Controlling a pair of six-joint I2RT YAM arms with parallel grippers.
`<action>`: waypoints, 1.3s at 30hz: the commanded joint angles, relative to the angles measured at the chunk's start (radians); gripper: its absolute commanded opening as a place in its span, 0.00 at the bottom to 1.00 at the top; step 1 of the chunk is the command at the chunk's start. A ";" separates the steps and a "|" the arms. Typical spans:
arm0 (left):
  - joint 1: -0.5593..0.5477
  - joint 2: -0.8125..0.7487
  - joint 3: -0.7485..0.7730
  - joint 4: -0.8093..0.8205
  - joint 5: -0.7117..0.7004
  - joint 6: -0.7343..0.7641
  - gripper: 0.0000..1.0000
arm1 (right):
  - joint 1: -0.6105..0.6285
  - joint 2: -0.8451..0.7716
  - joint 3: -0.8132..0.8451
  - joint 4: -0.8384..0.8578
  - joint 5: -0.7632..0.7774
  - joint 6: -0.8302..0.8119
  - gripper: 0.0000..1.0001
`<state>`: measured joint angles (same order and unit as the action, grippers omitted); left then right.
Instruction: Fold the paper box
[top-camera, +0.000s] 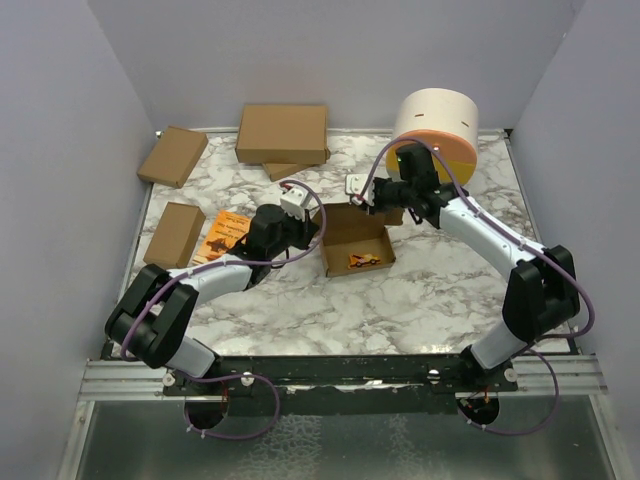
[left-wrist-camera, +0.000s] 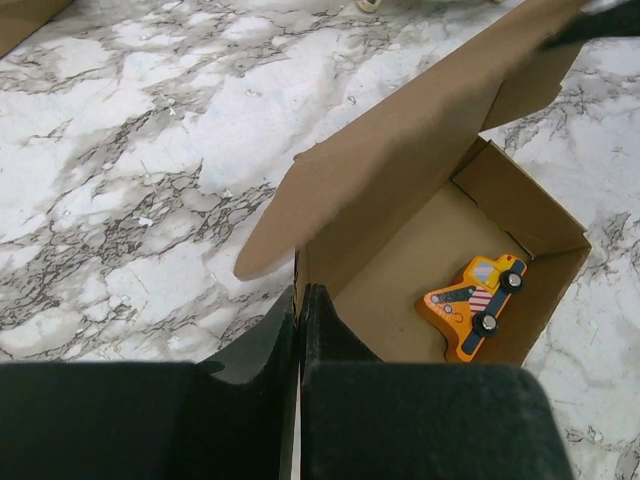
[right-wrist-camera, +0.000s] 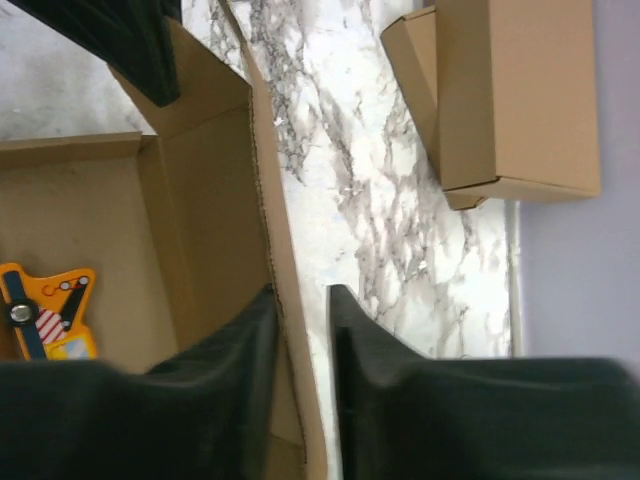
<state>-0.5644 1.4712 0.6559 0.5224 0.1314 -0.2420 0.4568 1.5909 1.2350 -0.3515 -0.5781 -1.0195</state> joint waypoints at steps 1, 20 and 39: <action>-0.005 -0.025 -0.007 0.045 0.041 0.041 0.00 | 0.001 0.032 0.063 -0.038 -0.034 -0.061 0.16; 0.146 -0.346 -0.412 0.366 0.088 -0.166 0.63 | -0.044 -0.014 0.032 -0.098 -0.177 -0.108 0.01; 0.189 0.242 -0.271 1.095 0.462 -0.079 0.56 | -0.047 -0.033 0.027 -0.112 -0.254 -0.093 0.01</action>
<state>-0.3691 1.6524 0.3618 1.3548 0.4686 -0.3363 0.4149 1.5890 1.2682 -0.4564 -0.7807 -1.1225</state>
